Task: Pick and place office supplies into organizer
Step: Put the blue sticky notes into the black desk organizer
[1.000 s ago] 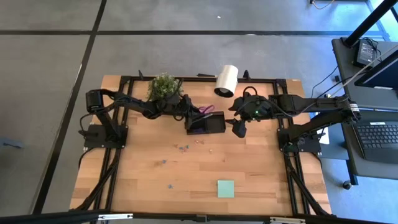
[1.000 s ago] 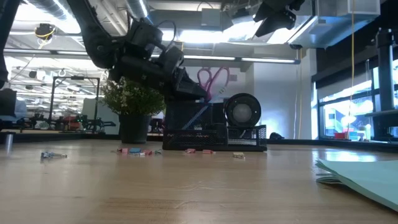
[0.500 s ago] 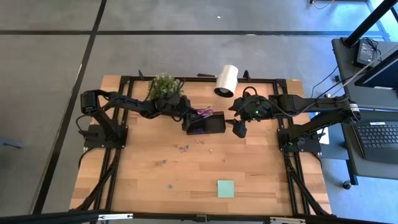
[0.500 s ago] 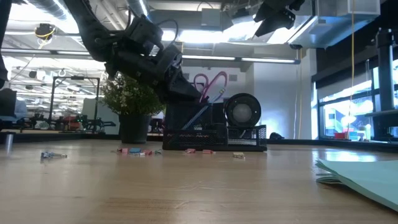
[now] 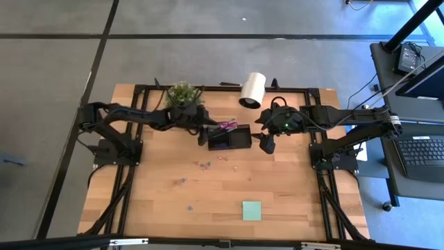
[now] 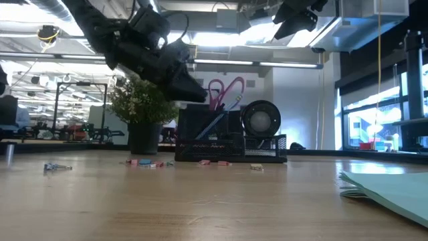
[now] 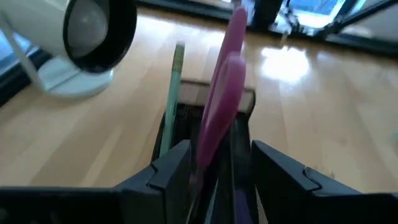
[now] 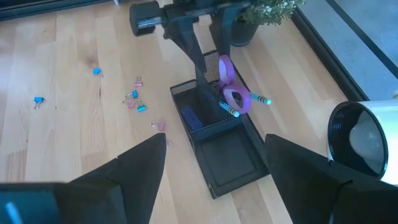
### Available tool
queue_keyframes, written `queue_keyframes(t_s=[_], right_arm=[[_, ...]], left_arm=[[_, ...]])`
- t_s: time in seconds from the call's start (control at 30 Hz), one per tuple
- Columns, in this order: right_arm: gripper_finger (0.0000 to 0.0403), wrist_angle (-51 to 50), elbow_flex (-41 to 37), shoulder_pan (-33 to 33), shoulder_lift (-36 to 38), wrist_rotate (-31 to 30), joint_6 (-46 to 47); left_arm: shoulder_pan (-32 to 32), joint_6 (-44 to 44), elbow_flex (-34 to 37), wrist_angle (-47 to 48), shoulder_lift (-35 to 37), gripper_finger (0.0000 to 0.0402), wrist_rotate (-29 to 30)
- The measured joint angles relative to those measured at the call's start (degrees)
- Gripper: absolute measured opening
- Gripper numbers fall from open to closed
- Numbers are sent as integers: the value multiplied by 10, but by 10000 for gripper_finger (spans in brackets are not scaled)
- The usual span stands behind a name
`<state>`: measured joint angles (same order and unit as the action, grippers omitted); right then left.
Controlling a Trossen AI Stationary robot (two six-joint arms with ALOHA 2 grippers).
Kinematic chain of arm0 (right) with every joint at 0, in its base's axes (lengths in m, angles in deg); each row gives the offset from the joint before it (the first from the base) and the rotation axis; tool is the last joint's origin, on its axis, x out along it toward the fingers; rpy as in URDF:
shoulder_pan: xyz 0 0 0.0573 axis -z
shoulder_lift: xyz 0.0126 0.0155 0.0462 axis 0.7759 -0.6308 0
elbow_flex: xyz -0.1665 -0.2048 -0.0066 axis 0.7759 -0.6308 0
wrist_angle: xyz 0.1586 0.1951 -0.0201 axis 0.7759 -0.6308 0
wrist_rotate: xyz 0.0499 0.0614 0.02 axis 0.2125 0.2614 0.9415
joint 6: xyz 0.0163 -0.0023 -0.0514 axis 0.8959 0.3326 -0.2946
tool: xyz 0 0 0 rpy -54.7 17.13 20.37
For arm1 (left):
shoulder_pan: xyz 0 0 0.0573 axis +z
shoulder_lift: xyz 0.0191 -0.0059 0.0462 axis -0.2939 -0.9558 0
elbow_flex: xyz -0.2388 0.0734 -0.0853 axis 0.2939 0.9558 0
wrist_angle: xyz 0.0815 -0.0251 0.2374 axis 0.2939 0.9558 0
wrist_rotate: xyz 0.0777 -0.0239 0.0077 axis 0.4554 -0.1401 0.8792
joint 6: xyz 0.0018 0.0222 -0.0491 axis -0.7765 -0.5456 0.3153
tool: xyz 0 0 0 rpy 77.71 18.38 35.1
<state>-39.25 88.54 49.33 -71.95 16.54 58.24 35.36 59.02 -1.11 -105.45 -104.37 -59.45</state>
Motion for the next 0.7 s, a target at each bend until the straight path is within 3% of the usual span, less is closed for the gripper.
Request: queue_keyframes(t_s=[0.27,0.7], right_arm=[[277,0,0,0,0,0,-2],[277,0,0,0,0,0,-5]], left_arm=[[-14,-12,0,167,76,161,38],[-52,-14,-2,173,142,159,64]])
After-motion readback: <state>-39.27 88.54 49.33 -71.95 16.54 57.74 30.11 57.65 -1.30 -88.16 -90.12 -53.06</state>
